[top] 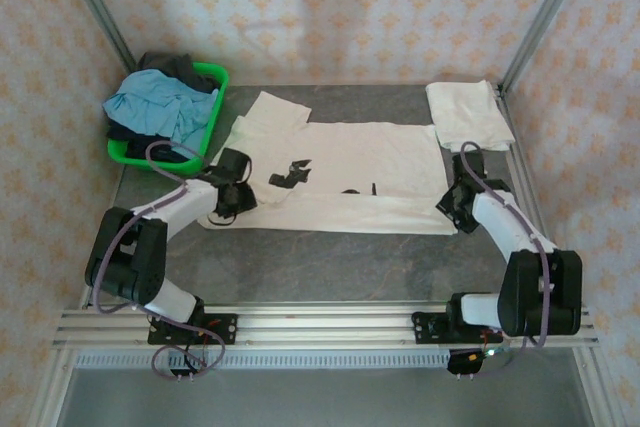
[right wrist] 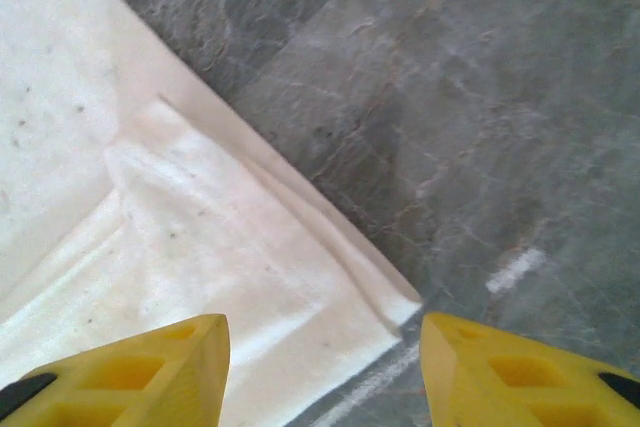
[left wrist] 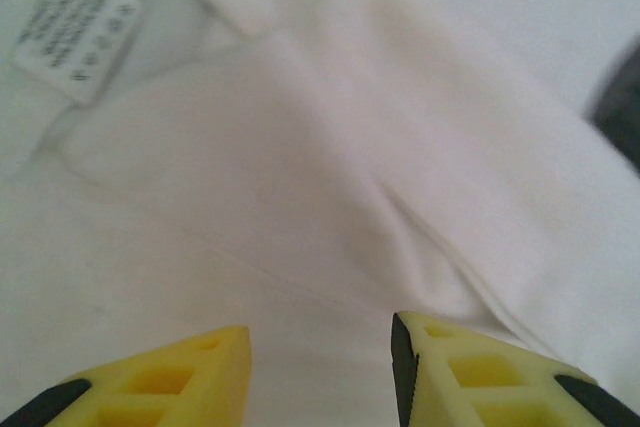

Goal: Fold and stack the t-shirts

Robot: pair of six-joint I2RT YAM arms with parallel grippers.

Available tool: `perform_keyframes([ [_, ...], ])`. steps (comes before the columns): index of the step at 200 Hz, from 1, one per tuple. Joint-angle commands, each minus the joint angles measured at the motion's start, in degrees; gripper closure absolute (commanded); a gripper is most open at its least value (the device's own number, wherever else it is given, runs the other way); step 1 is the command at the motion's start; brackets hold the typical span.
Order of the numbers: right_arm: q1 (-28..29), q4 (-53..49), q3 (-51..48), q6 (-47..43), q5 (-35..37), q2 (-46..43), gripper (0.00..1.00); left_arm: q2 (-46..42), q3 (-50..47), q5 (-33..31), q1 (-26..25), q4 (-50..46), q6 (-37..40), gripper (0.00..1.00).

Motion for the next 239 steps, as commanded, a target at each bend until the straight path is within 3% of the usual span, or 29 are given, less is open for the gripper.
perform_keyframes([
  [1,0.3,2.7,1.4,-1.2,-1.0,2.2,0.47,-0.9,4.1,-6.9,-3.6,-7.0,0.4,0.57],
  [83,0.4,7.5,0.3,-3.5,-3.9,8.2,0.47,9.3,11.7,-4.5,-11.9,-5.4,-0.5,0.55],
  [146,0.4,9.2,-0.4,-4.0,-4.5,9.6,0.47,15.5,15.9,-4.8,-13.4,-5.1,1.3,0.56],
  [164,0.5,9.4,-0.5,-4.0,-4.6,9.8,0.47,17.1,17.9,-5.5,-13.5,-6.1,2.9,0.67],
  [186,0.4,9.7,-0.7,-3.9,-4.7,9.8,0.47,18.7,21.7,-7.8,-14.1,-8.4,6.6,0.91],
  [200,0.4,9.6,-0.8,-4.0,-4.6,9.7,0.47,20.3,24.7,-9.8,-14.6,-10.4,8.5,1.00],
  [239,0.4,8.4,-0.5,-4.5,-3.7,8.9,0.48,23.9,29.5,-9.5,-14.9,-12.3,12.2,1.00],
])
